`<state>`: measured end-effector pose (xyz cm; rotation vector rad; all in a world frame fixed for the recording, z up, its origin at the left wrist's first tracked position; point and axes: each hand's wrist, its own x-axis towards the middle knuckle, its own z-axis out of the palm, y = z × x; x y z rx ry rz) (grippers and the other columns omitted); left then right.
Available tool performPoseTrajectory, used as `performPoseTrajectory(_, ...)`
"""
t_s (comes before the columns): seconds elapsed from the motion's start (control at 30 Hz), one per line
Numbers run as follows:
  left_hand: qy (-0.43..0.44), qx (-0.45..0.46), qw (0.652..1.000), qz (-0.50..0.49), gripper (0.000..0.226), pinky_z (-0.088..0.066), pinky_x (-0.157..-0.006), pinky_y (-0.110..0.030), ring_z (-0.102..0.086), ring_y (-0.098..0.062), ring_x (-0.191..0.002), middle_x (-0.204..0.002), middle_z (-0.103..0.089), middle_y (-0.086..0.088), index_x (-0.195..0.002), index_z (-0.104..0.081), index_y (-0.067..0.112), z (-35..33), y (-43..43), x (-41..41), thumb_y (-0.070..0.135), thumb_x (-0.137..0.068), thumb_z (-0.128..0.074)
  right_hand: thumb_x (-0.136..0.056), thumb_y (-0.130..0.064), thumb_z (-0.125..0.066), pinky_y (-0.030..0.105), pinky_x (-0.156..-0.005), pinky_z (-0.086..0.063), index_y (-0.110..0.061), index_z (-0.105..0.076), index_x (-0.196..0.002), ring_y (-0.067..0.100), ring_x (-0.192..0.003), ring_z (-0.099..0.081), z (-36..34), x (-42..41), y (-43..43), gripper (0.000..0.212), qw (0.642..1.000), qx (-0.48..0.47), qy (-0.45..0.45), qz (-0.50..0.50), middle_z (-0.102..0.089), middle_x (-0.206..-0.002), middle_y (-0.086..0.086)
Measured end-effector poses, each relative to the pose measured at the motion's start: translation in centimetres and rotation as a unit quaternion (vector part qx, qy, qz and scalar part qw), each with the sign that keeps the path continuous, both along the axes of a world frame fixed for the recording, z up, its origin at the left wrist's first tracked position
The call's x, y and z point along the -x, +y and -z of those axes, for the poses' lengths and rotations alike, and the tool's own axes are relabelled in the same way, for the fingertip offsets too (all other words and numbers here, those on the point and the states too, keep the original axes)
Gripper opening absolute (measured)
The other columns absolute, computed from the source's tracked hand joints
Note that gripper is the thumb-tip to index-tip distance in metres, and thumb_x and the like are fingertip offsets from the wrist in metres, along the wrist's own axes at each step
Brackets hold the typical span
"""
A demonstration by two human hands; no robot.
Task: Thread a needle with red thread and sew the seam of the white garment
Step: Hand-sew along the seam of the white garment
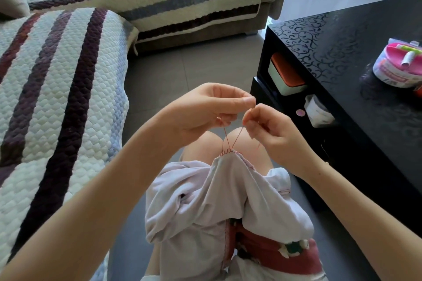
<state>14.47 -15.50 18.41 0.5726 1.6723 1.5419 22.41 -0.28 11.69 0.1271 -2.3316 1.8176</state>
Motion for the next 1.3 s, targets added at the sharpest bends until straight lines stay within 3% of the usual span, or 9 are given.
performPoseTrajectory(0.23,0.031,0.016,0.999,-0.022,0.007,-0.033,-0.053,-0.015,-0.039,-0.005,-0.052,-0.056,-0.05,0.006,-0.069,-0.074,0.016,0.3,-0.5,0.6,0.023,-0.068,-0.077,-0.087,-0.011,-0.052,0.031,-0.062,-0.04,-0.015,-0.056,-0.082,0.013,-0.062,-0.045,-0.4,-0.3,-0.4,0.007,0.999,0.035,0.008,-0.018,-0.05,-0.066,0.0)
performPoseTrajectory(0.37,-0.007,0.014,0.999,-0.044,0.011,-0.031,-0.05,-0.015,-0.037,-0.005,-0.048,-0.051,-0.043,0.007,-0.069,-0.073,0.017,0.9,-0.4,0.9,0.025,-0.063,-0.075,-0.089,-0.006,-0.052,0.018,-0.058,-0.038,-0.01,-0.056,-0.084,0.007,-0.059,-0.045,-1.3,-0.5,-0.9,0.007,0.986,0.155,0.027,-0.049,-0.053,-0.066,-0.009)
performPoseTrajectory(0.57,-0.027,0.023,0.997,-0.065,0.009,-0.024,-0.055,-0.021,-0.031,-0.006,-0.048,-0.051,-0.04,0.01,-0.067,-0.067,0.016,2.8,-0.3,-0.2,0.025,-0.068,-0.069,-0.076,-0.027,-0.062,0.026,-0.054,-0.025,-0.01,-0.053,-0.093,0.007,-0.051,-0.034,-2.5,-0.4,0.1,0.026,0.949,0.314,0.005,-0.028,-0.045,-0.057,-0.006)
performPoseTrajectory(0.67,-0.03,0.038,0.995,-0.083,0.009,-0.027,-0.057,-0.022,-0.033,-0.006,-0.05,-0.051,-0.046,0.011,-0.072,-0.066,0.015,3.8,-0.3,-0.8,0.022,-0.075,-0.07,-0.079,-0.024,-0.058,0.023,-0.056,-0.029,-0.013,-0.05,-0.112,0.008,-0.053,-0.033,-2.7,-0.5,0.6,0.036,0.951,0.309,-0.001,-0.018,-0.041,-0.054,-0.008)
performPoseTrajectory(0.8,0.006,0.072,0.995,-0.071,0.012,-0.035,-0.062,-0.023,-0.044,-0.01,-0.059,-0.066,-0.057,0.003,-0.079,-0.067,0.014,5.4,-0.9,-1.8,0.023,-0.084,-0.072,-0.086,-0.02,-0.06,0.022,-0.056,-0.031,-0.008,-0.062,-0.086,0.012,-0.056,-0.036,-3.1,-0.7,1.3,0.013,0.97,0.243,-0.002,0.027,-0.043,-0.059,0.001)
performPoseTrajectory(0.93,0.045,0.111,0.993,-0.013,0.03,-0.036,-0.067,-0.029,-0.045,-0.014,-0.069,-0.07,-0.052,-0.002,-0.078,-0.067,0.016,6.7,-1.6,-3.5,0.046,-0.077,-0.069,-0.097,-0.008,-0.05,0.026,-0.056,-0.043,-0.008,-0.059,-0.083,0.018,-0.054,-0.049,-3.7,-0.3,2.0,0.017,0.989,0.085,0.045,0.108,-0.058,-0.062,0.004)
performPoseTrajectory(1.03,-0.006,0.09,0.996,-0.01,0.018,-0.04,-0.07,-0.021,-0.053,-0.006,-0.071,-0.073,-0.059,0.002,-0.077,-0.064,0.01,7.0,-1.8,-4.6,0.022,-0.089,-0.068,-0.099,-0.007,-0.046,0.027,-0.058,-0.053,-0.009,-0.057,-0.084,0.022,-0.057,-0.062,-4.4,0.3,2.4,0.019,0.984,0.071,0.043,0.16,-0.067,-0.064,0.006)
performPoseTrajectory(1.17,-0.041,0.065,0.995,-0.062,0.01,-0.044,-0.085,-0.035,-0.06,-0.021,-0.086,-0.089,-0.069,-0.017,-0.076,-0.069,0.007,6.9,-2.1,-4.8,0.011,-0.085,-0.071,-0.102,-0.01,-0.038,0.026,-0.062,-0.056,-0.011,-0.053,-0.083,0.016,-0.063,-0.069,-4.6,2.5,4.1,0.024,0.939,0.293,-0.08,0.158,-0.07,-0.065,0.004)
performPoseTrajectory(1.3,-0.042,0.056,0.995,-0.069,0.012,-0.047,-0.095,-0.044,-0.065,-0.026,-0.092,-0.099,-0.07,-0.027,-0.078,-0.073,0.003,6.6,-2.8,-4.8,0.015,-0.077,-0.077,-0.102,-0.006,-0.028,0.015,-0.042,-0.036,-0.011,-0.046,-0.077,0.006,-0.041,-0.044,-2.9,6.4,7.7,0.031,0.849,0.471,-0.148,0.186,-0.052,-0.054,-0.001)
